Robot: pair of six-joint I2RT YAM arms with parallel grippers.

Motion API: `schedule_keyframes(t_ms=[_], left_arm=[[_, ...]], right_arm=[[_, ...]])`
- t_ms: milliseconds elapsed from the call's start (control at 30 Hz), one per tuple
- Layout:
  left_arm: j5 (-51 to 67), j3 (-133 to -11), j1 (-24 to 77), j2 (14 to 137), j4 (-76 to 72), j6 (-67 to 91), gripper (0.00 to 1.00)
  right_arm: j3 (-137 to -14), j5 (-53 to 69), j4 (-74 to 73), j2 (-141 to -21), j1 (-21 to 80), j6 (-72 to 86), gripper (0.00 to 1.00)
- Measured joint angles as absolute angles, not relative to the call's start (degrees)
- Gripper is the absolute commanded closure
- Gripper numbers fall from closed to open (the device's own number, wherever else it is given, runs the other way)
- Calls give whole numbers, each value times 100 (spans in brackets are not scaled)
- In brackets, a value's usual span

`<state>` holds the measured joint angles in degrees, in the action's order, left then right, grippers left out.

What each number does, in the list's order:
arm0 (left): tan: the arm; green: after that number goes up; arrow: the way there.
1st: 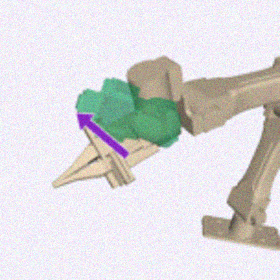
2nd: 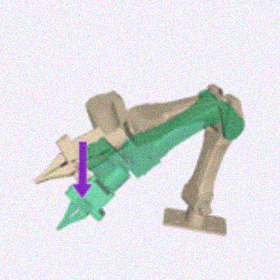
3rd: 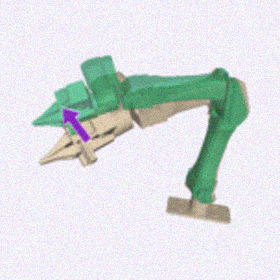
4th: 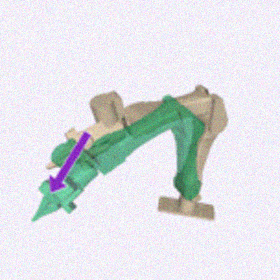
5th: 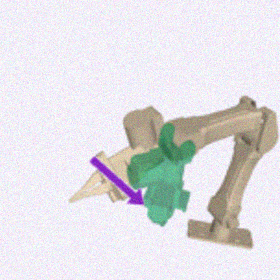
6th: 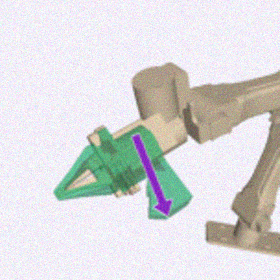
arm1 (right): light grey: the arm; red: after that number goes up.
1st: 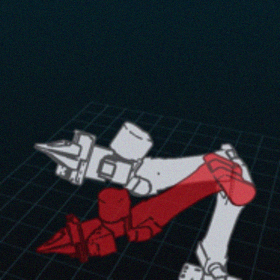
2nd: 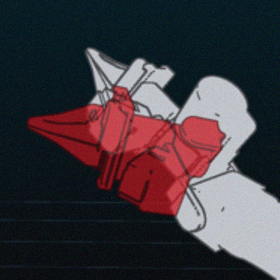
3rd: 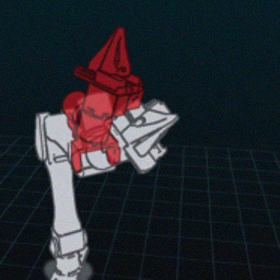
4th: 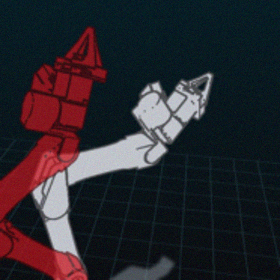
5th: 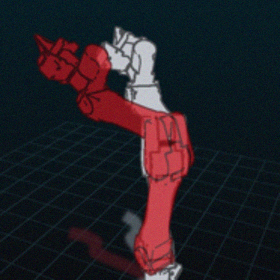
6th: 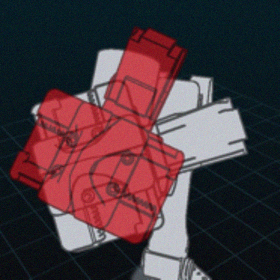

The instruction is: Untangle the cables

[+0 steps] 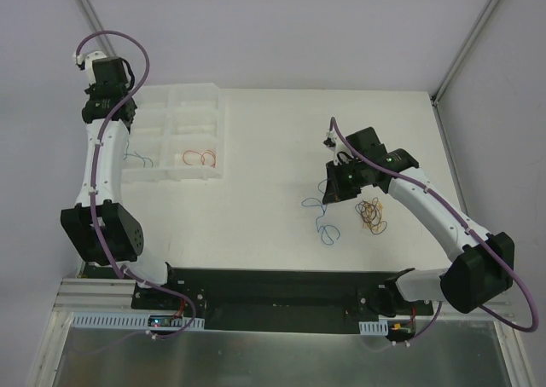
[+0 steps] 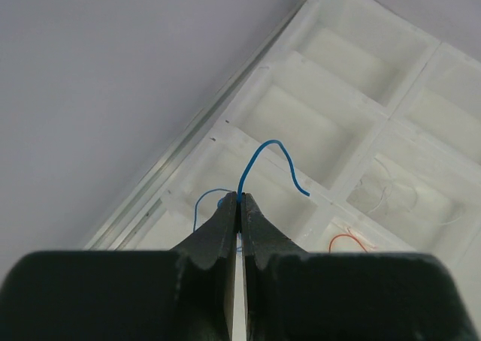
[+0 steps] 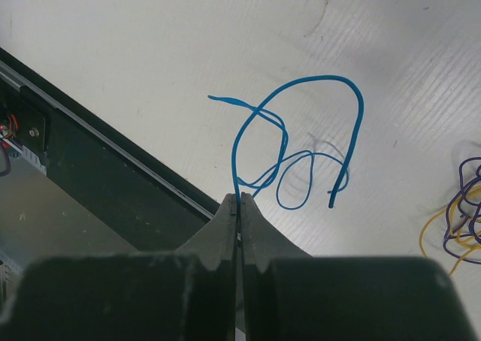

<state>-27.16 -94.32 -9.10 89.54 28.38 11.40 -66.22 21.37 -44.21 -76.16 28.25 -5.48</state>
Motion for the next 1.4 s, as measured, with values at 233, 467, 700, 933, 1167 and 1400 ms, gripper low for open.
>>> schedule_keyframes(t_ms=[233, 467, 700, 933, 1167, 1400], left_arm=[[-2023, -8842, -910, 9299, 2803, 1540, 100], [-1944, -8012, -945, 9367, 2945, 2394, 100], [-1564, -8029, -1444, 10036, 3291, 3214, 96], [-1330, -8538, -1693, 10615, 3898, 3474, 44], [-1083, -8471, -1584, 9513, 4246, 3629, 31], [-690, -8217, -1463, 8342, 4285, 3498, 31]], right_arm=[[-6622, 2123, -4423, -7616, 2840, -548, 100], [-6619, 2187, -4423, -7616, 2915, -548, 100], [-6539, 2198, -4397, -7513, 3017, -543, 100], [-6458, 2333, -4357, -7463, 3063, -521, 100], [-6458, 2495, -4340, -7467, 3129, -489, 100], [-6458, 2709, -4093, -7533, 3223, -311, 100]])
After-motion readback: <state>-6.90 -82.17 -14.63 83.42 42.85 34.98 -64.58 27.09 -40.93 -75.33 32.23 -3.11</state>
